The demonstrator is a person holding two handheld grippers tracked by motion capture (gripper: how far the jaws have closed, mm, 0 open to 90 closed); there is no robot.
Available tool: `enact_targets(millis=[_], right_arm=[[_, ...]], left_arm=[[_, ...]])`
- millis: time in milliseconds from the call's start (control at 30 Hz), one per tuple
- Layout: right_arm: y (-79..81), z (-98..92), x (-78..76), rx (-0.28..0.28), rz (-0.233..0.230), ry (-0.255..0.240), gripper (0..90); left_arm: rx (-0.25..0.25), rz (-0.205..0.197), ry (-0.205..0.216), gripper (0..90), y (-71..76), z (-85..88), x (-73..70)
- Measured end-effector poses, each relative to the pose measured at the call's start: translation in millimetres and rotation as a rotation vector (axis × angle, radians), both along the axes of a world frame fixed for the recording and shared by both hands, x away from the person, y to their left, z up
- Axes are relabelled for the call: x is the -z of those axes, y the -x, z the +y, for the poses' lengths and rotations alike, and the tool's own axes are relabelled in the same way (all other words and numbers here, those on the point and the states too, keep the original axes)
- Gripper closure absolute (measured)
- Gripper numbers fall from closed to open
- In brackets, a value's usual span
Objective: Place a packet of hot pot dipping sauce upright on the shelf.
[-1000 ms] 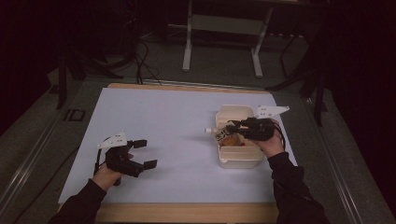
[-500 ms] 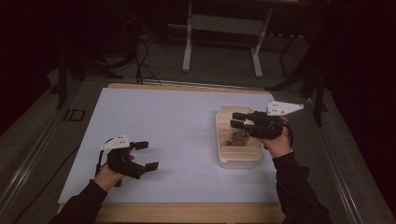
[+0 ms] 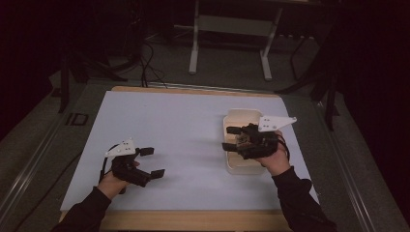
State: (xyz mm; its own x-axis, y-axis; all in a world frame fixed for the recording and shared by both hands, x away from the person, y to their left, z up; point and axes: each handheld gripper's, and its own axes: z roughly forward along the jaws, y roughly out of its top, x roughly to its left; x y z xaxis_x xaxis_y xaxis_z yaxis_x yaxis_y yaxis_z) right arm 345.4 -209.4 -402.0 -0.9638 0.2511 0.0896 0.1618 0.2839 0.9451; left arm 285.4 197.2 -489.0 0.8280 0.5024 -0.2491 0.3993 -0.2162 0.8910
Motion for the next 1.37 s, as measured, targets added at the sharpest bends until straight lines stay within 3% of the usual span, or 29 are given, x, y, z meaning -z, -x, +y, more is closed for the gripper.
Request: enact_targets(millis=[133, 200, 567, 900, 1000, 1100, 1367], right_arm=[[6.6, 13.2, 8.2, -0.035, 0.05, 0.031, 17.8], [10.1, 18.6, 12.4, -0.049, 0.049, 0.039, 14.8], [24.8, 31.2, 41.4, -0.101, 0.117, 0.089, 14.2], [41.2, 28.0, 66.3, -0.088, 0.114, 0.148, 14.4], [46.0, 24.5, 72.5, -0.083, 0.122, 0.16, 14.6], [50.4, 21.5, 78.3, -0.071, 0.125, 0.203, 14.7], [49.9, 18.6, 78.1, -0.04, 0.09, 0.234, 14.8]], left_arm=[[0.003, -0.003, -0.009, 1.2, 0.2, -0.7, 0.6], [0.005, -0.005, -0.01, 1.2, 0.7, -0.9, 0.7], [0.009, -0.001, -0.019, 1.2, 0.8, -3.1, 2.9], [0.017, 0.002, -0.029, 1.2, 1.0, -5.5, 6.3], [0.022, -0.002, -0.048, 1.2, 1.4, -7.4, 7.4], [0.032, -0.004, -0.068, 1.2, 2.1, -10.1, 9.7], [0.043, 0.009, -0.077, 1.2, 1.7, -13.9, 15.3]])
